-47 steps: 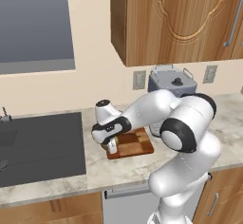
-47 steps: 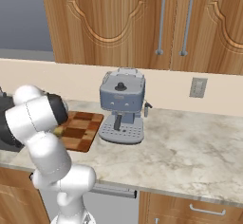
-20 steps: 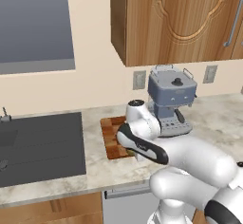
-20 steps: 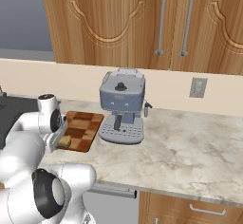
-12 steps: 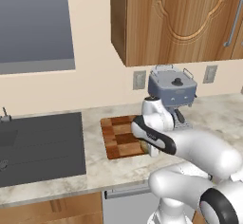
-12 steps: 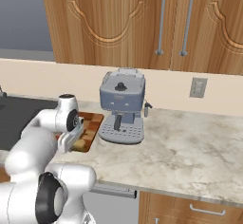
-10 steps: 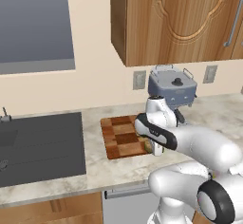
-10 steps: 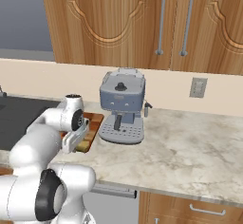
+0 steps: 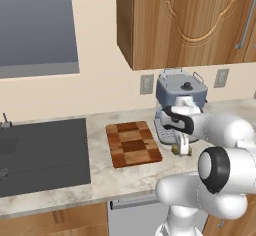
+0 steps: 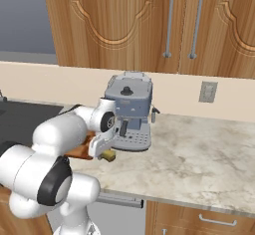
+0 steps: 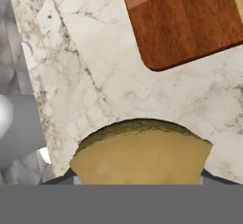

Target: Pick up the sponge from the counter and clean the cutting board by briefly scrubbing or pressing down on the cutting board. Once finished, release the sponge.

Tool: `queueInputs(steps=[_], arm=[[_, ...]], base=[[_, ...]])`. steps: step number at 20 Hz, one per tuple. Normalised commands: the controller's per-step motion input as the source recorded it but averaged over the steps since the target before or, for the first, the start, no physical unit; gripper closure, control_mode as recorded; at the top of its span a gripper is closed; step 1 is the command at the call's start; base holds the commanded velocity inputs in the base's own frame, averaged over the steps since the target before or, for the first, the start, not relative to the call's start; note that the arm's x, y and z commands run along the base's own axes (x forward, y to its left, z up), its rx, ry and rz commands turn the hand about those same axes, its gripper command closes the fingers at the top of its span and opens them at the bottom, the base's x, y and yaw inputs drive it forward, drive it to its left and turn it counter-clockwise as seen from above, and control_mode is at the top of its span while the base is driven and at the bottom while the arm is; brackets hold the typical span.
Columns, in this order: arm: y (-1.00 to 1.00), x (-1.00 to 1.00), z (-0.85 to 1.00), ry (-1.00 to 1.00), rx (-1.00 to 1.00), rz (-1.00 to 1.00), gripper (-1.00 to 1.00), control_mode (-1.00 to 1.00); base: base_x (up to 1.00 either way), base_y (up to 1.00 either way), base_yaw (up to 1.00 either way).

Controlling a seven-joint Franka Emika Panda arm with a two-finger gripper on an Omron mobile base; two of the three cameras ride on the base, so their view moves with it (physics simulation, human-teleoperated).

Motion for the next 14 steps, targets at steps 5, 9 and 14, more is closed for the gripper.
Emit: queueInputs(steps=[5, 9, 14], arm=[[-0.44, 0.00, -0.12, 0.00, 0.00, -0.12, 1.00, -1.00], [-0.17, 0.04, -0.19, 0.00, -0.01, -0.11, 1.00, -1.00], [-0.15, 0.04, -0.13, 0.00, 0.00, -0.09, 1.00, -1.00]], base=[[0.00, 0.00, 0.00], [0.00, 0.00, 0.00], [0.00, 0.00, 0.00]])
